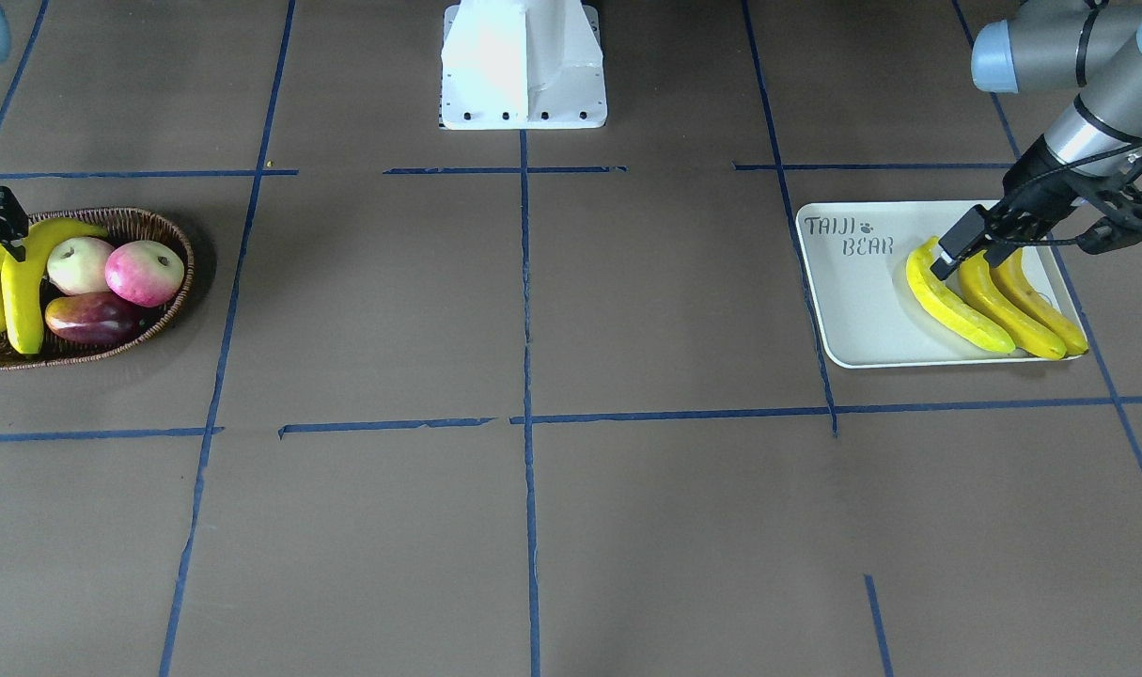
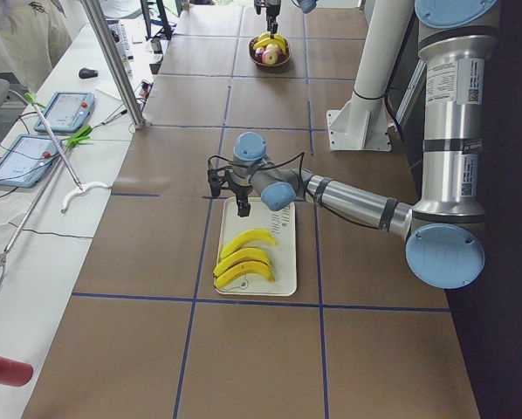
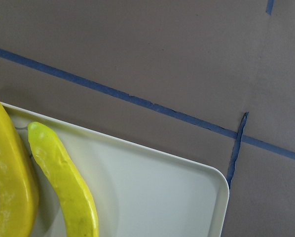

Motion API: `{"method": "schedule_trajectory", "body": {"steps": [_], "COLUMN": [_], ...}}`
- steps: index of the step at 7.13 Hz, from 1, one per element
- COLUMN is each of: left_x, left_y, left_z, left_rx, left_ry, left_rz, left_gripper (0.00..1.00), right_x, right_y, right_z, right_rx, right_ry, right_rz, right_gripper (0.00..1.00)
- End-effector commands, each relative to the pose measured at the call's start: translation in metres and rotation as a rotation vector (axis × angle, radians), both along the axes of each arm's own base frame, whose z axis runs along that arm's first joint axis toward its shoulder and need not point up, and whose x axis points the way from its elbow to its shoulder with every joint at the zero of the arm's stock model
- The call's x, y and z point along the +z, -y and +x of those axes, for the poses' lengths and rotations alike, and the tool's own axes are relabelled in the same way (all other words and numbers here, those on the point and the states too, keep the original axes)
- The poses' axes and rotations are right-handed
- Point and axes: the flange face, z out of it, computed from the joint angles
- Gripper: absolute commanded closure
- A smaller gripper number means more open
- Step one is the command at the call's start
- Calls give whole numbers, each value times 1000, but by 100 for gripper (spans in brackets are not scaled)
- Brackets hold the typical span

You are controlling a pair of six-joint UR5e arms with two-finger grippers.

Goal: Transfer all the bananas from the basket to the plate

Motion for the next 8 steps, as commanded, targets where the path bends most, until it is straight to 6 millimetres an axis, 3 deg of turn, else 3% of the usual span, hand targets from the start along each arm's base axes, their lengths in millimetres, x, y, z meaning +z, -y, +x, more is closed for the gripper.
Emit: {"method": "schedule_trajectory", "body": {"steps": [1, 2, 4, 8], "left_x": [-1, -1, -1, -1], "left_y": [0, 0, -1, -2], "left_z": [1, 1, 2, 3], "left_rx": [1, 1, 4, 8], "left_ry": [-1, -1, -1, -3], "left_rz": [2, 2, 2, 4], "left_gripper": [0, 0, 0, 0], "right_x": [-5, -13, 1, 7], "right_y": [5, 12, 13, 11], "right_z": [-6, -10, -11, -27], "right_rx": [93, 129, 126, 102], "right_ry": [45, 62, 45, 32], "right_rz": [-93, -108, -125, -134], "right_gripper": [30, 30, 31, 32]}}
